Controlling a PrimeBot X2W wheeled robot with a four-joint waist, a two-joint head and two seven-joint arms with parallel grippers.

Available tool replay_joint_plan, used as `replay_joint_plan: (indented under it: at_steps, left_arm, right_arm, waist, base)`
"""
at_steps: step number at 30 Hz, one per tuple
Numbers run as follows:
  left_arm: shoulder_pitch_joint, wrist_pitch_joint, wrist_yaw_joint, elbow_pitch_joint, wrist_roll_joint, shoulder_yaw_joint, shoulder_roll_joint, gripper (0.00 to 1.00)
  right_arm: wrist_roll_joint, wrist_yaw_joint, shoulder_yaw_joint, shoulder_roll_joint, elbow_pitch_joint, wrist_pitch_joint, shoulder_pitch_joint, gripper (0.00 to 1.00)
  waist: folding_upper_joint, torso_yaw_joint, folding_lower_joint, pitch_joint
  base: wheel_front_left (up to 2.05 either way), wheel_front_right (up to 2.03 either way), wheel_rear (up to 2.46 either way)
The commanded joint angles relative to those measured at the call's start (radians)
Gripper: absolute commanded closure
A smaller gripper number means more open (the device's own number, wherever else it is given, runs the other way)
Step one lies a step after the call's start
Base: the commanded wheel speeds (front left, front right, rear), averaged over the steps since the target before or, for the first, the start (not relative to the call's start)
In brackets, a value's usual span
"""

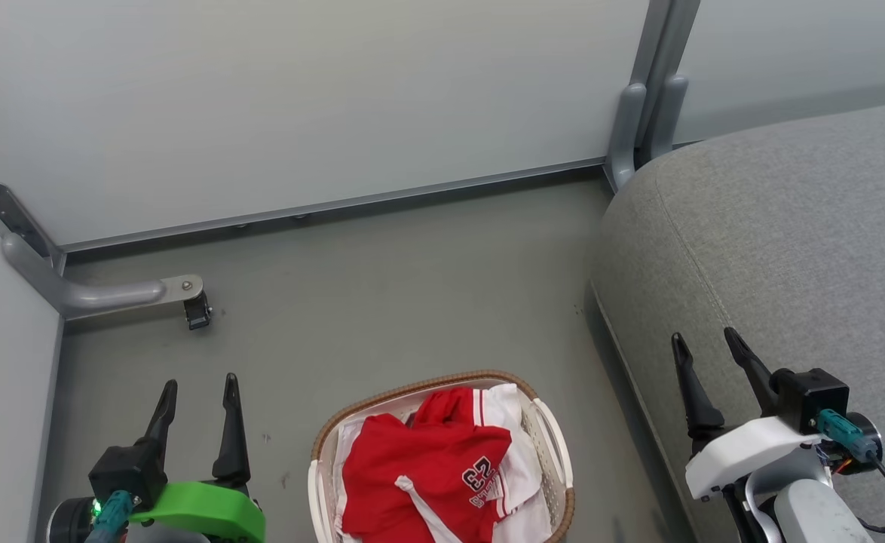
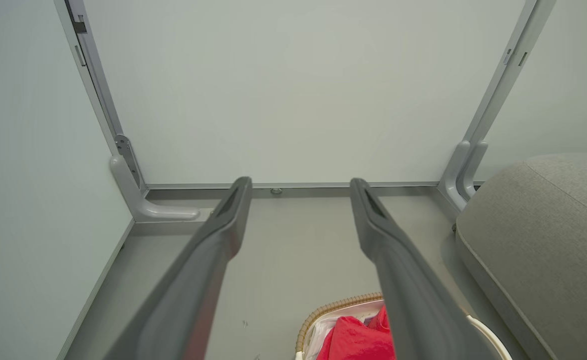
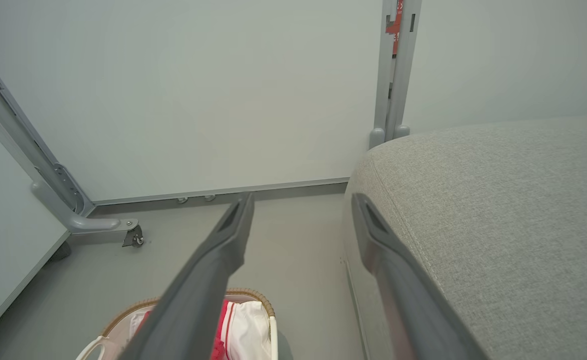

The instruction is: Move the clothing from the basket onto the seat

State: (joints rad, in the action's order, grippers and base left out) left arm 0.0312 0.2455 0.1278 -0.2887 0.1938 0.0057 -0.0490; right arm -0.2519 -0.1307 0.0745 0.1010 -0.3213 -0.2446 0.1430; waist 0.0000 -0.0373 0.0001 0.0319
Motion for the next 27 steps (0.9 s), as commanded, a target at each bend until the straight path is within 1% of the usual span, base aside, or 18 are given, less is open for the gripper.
replay_joint_plan:
  at_steps: [1,9,19,27]
  left_arm:
    - [-0.011,0.008,0.005,0.007,-0.013,-0.001,-0.002,0.00]
    - [0.040,0.023,0.004,0.007,-0.056,-0.050,-0.004,0.00]
    - [0.150,0.019,0.004,-0.038,-0.036,-0.141,-0.003,0.00]
    - [0.273,0.019,0.004,-0.108,-0.052,-0.232,-0.004,0.00]
  right_arm:
    - [0.020,0.000,0.003,0.002,0.001,-0.009,0.017,0.00]
    - [0.056,0.000,0.010,0.004,0.022,-0.022,0.056,0.00]
    - [0.014,0.000,0.015,-0.006,0.057,-0.020,0.142,0.00]
    - [-0.009,0.000,0.029,-0.003,0.094,-0.020,0.213,0.00]
  waist:
    - [0.0000,-0.006,-0.0001,0.012]
    - [0.0000,-0.034,-0.0001,0.109]
    - [0.0000,-0.080,-0.0001,0.297]
    - [0.0000,-0.125,-0.0001,0.448]
  base:
    - [0.00,0.00,0.00]
    - [0.00,0.00,0.00]
    - [0.00,0.00,0.00]
    - [0.00,0.00,0.00]
